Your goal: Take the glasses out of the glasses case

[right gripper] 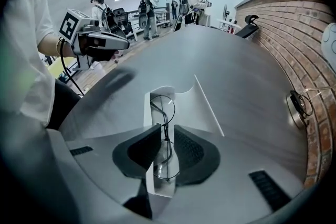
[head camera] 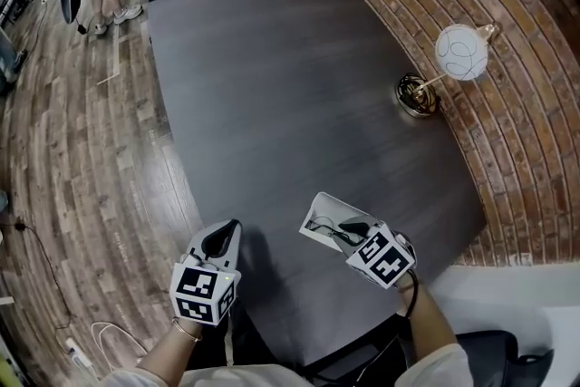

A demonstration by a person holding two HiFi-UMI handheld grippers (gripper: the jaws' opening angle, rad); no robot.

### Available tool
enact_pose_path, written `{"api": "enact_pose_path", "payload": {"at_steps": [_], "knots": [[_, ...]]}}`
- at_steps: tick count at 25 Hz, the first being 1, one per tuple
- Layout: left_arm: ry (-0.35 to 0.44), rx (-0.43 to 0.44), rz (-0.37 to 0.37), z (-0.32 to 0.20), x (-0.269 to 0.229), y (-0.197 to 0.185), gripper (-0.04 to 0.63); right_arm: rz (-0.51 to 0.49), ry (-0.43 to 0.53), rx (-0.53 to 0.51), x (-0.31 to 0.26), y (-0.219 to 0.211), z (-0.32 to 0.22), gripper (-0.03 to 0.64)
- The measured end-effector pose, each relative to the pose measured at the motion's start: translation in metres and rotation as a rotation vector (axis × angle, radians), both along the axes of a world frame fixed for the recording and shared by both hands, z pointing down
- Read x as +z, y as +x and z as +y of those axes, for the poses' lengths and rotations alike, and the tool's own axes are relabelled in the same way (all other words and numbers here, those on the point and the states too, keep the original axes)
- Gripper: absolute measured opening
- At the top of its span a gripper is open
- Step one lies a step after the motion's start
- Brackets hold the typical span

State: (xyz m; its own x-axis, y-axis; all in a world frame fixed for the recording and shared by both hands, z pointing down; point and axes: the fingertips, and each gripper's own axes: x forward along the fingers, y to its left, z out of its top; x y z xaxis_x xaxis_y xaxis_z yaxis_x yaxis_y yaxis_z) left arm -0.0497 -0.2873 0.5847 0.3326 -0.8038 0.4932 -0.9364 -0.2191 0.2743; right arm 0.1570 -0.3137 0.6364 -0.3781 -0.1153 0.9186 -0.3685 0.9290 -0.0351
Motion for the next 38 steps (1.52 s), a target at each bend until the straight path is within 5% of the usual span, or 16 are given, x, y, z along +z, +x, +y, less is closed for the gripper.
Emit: {"api": "enact_pose_path", "payload": {"at_steps": [21, 38], "knots": [[-0.011, -0.034, -0.008, 0.002, 0.006, -0.015, 0.017, 0.054, -0.163, -0.087, 0.013, -0.001, 0.001, 0.051], [0.006, -0.012, -0.018, 0.001, -0.007, -0.018, 0.017, 0.097, 0.004, -0.075, 0.006, 0.004, -0.001, 0.038]]}}
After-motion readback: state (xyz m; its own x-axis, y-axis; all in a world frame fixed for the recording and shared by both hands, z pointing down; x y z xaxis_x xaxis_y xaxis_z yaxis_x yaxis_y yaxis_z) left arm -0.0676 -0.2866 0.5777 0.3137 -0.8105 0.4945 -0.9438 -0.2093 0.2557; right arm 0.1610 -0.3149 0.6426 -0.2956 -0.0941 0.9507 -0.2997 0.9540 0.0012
